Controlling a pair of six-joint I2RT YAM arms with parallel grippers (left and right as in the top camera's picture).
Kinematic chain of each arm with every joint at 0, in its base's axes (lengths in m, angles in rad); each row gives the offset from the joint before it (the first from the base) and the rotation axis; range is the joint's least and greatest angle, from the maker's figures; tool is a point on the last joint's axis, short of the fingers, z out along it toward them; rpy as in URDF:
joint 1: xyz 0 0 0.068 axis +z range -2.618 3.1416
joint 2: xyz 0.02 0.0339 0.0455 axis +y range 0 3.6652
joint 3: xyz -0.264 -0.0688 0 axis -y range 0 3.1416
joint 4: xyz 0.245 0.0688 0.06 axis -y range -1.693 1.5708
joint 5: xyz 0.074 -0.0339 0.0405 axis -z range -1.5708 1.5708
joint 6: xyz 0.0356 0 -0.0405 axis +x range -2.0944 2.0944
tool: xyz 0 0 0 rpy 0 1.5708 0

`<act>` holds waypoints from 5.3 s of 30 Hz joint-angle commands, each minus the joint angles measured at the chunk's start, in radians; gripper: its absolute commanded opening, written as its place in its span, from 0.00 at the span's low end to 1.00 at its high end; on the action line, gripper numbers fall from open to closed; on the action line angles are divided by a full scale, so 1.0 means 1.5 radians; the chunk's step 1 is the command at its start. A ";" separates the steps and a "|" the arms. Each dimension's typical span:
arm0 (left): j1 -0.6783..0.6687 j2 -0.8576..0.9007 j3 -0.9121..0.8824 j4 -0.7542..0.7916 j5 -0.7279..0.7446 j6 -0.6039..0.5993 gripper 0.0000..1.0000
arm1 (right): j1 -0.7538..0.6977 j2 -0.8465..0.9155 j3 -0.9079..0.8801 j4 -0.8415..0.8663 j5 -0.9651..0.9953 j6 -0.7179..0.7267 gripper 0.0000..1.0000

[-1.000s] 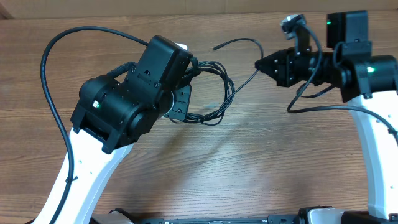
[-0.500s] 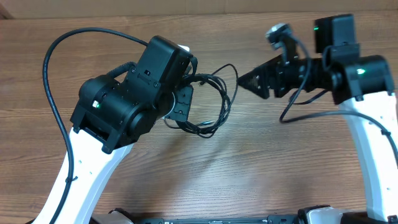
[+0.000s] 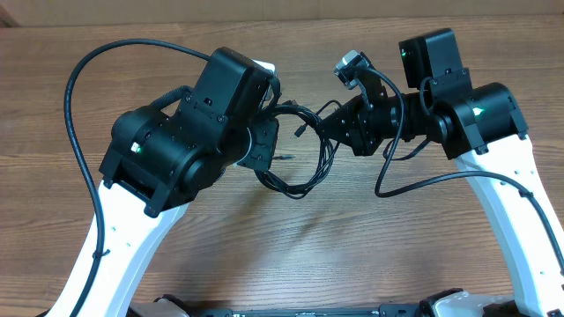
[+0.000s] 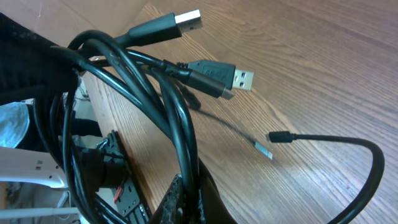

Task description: Untangle cables

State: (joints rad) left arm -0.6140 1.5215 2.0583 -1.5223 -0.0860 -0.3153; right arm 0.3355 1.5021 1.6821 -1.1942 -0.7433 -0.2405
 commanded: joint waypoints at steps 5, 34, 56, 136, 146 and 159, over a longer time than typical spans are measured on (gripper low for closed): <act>-0.001 -0.003 0.012 -0.005 -0.003 0.011 0.04 | -0.028 -0.003 0.005 0.039 0.064 0.003 0.04; -0.002 0.002 0.012 0.010 0.034 -0.023 0.04 | -0.143 -0.003 0.005 0.000 -0.048 -0.040 0.72; -0.002 0.075 0.012 0.037 0.055 -0.017 0.04 | -0.093 -0.003 0.005 0.021 -0.027 -0.036 0.04; -0.020 0.042 0.131 -0.034 0.054 0.015 0.04 | -0.226 -0.003 0.005 0.025 0.036 -0.049 0.04; -0.020 0.026 0.131 -0.053 0.032 0.015 0.04 | -0.324 -0.003 0.005 0.029 0.029 -0.043 0.04; -0.019 0.012 0.131 -0.063 0.019 0.021 0.04 | -0.360 -0.003 0.005 0.006 -0.065 -0.034 0.71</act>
State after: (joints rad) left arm -0.6418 1.5581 2.2295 -1.6176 -0.0422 -0.3073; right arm -0.2367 1.5028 1.6821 -1.1725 -0.7612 -0.2844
